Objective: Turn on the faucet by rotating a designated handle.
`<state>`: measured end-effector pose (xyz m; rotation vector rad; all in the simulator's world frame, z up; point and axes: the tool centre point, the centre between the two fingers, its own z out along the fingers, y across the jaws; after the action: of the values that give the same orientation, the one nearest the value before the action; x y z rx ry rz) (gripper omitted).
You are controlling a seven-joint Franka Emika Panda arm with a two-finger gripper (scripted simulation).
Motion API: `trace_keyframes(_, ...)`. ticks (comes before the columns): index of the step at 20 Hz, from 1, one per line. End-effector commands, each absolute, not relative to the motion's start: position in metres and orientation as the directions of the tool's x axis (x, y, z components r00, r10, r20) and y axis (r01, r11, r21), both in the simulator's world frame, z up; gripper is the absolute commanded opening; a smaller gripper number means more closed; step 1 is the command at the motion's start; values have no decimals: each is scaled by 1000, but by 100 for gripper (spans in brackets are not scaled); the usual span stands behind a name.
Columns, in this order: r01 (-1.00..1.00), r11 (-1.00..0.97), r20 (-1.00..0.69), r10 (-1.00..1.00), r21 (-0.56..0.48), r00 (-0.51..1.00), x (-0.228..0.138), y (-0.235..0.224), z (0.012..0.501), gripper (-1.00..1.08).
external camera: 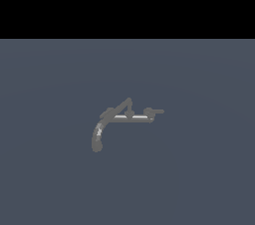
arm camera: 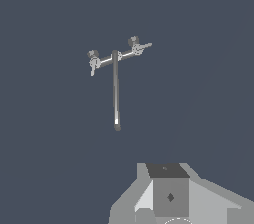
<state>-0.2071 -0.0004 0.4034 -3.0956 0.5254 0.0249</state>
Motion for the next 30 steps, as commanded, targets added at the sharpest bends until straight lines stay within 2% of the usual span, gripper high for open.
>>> trace_keyframes(1,-390,-921,-15,-390,1,921,-195,2,386,-100)
trace_keyframes(15,-688,-726,-13,-688,-1,726,-125,3,290,-100)
trace_keyframes(30,-901,-434,-10,-901,-1,434,-57,-23,193,-100)
